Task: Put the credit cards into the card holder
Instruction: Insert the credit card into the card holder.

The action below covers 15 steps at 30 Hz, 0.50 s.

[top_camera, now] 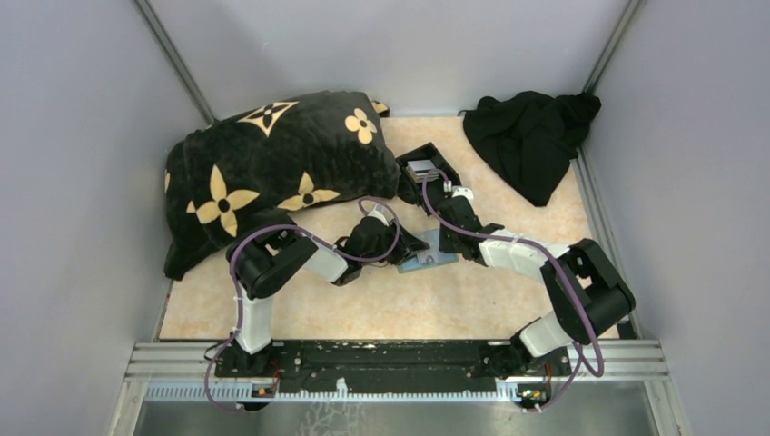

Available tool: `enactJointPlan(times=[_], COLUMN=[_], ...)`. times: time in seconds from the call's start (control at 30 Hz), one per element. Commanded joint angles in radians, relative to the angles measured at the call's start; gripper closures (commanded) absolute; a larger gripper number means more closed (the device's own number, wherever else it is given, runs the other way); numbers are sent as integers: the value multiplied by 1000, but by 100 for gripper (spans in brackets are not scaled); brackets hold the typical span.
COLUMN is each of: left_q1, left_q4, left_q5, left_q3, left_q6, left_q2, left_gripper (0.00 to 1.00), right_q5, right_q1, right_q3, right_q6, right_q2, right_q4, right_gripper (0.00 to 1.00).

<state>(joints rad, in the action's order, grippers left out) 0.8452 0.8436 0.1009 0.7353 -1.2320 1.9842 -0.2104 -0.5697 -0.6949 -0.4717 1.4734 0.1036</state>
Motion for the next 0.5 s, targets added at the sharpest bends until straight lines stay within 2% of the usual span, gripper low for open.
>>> enactJointPlan(times=[0.0,0.47], left_q1=[7,7], left_q4=[-168,-472], left_q5=[-6,4], left_q3=[19,143], left_q6=[65,159], left_q2=[-8,-17], left_gripper=[57,55], right_q5=[-21,-76], right_q1=[-15,-15], right_q3=[-19,-39], right_q6=[12,12], right_q2=[-43,-76], right_q4=[5,34], right_gripper=[84,83])
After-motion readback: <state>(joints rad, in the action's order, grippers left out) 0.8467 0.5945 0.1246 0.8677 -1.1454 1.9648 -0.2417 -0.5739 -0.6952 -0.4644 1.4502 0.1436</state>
